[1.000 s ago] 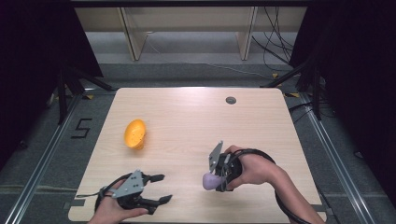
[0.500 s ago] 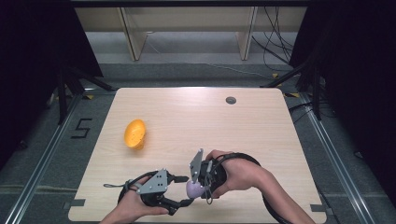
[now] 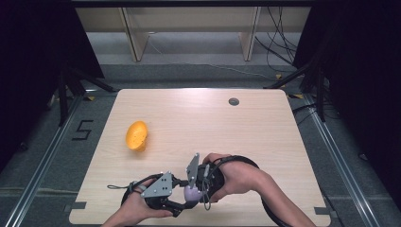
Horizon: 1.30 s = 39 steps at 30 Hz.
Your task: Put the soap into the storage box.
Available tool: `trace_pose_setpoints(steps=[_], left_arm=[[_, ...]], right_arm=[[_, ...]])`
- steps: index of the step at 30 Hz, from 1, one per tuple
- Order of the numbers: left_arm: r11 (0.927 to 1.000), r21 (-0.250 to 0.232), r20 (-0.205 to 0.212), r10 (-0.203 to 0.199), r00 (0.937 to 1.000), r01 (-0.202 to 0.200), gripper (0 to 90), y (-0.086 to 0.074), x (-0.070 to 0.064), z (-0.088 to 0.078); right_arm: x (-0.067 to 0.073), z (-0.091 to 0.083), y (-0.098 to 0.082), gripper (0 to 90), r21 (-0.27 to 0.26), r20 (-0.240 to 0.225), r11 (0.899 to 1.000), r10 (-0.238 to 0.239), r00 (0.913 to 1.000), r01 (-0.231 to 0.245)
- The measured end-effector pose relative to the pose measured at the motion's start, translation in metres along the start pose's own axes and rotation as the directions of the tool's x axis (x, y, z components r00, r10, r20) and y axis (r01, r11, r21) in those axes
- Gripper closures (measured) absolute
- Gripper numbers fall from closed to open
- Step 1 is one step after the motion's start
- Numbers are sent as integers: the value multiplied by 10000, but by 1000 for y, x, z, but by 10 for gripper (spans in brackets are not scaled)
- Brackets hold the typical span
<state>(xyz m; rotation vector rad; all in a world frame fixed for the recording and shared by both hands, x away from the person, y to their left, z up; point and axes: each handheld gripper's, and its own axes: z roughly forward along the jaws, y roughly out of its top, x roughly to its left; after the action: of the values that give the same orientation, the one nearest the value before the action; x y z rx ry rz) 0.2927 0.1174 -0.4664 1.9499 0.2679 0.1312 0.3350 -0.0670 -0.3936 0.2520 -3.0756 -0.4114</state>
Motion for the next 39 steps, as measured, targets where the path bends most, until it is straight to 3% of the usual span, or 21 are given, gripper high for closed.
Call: trace_pose_setpoints(steps=[5,6,7,12,13,15,16,18,19,20,23,25,26,28,29,30,32,33,35,37,39], left_arm=[[10000,-12,-75,13,10000,-13,387,0,-1,0],[9998,32,-12,177,9998,-177,390,0,0,0],[10000,17,-44,-40,10000,40,390,-1,-1,0],[10000,-25,24,-31,10000,31,393,0,0,-2],[9997,-198,137,-166,9998,169,394,1,-1,-2],[9998,-152,36,95,9999,-94,395,3,-1,-5],[9996,-251,58,-89,9999,90,395,4,-2,-5],[9998,-209,34,71,10000,-70,395,6,-2,-7],[9997,-243,50,-63,10000,64,395,6,-3,-7],[9997,-160,41,190,9998,-189,395,7,-1,-8],[9998,-178,66,-49,10000,50,396,8,-2,-9],[9997,-185,11,-169,9999,169,396,8,-2,-11],[9998,-172,117,131,9998,-129,396,9,0,-11],[9996,-299,113,20,9999,-17,396,10,-1,-11],[9997,-229,98,-118,9999,121,396,11,-1,-13],[9998,-194,59,-88,9999,89,396,11,-1,-13],[9993,-306,131,-218,9997,222,396,12,-1,-13],[9993,-306,131,-218,9997,222,396,12,-1,-13],[9995,-275,51,-151,9999,152,396,13,-2,-15],[9994,-321,45,-91,9999,92,396,15,-2,-16],[9994,-352,44,-37,10000,38,396,16,-3,-17]], right_arm=[[-1,-1,1,488,-4,46,9999,-145,9999,145],[0,-1,1,488,33,59,10000,-74,10000,74],[1,-1,1,488,84,-18,9999,70,10000,-70],[0,-1,1,487,-19,-9,10000,-86,10000,86],[1,-2,2,487,19,-65,10000,55,10000,-55],[0,-2,2,487,-45,-88,10000,13,10000,-13],[1,-2,3,487,9,-130,10000,99,9999,-99],[3,-2,4,487,70,-83,9999,158,9998,-157],[2,-2,5,487,40,-89,10000,-26,10000,27],[3,-2,6,487,101,-118,9998,186,9998,-185],[1,-1,6,487,-87,-135,10000,12,9999,-13],[2,-1,6,487,-71,-213,9991,414,9989,-416],[2,-1,6,487,-114,-234,9990,427,9988,-430],[2,-1,6,487,-153,-245,9988,452,9987,-456],[-1,-1,6,487,-369,-184,9992,141,9997,-148],[-1,-1,5,487,-413,-211,9990,149,9997,-158],[1,-2,5,487,-321,-330,9980,528,9981,-538],[1,-2,5,487,-321,-330,9980,528,9981,-538],[-2,-1,5,487,-600,-220,9982,79,9997,-92],[1,-2,5,487,-474,-311,9970,597,9977,-611],[0,-2,5,487,-652,-326,9963,538,9980,-558]])
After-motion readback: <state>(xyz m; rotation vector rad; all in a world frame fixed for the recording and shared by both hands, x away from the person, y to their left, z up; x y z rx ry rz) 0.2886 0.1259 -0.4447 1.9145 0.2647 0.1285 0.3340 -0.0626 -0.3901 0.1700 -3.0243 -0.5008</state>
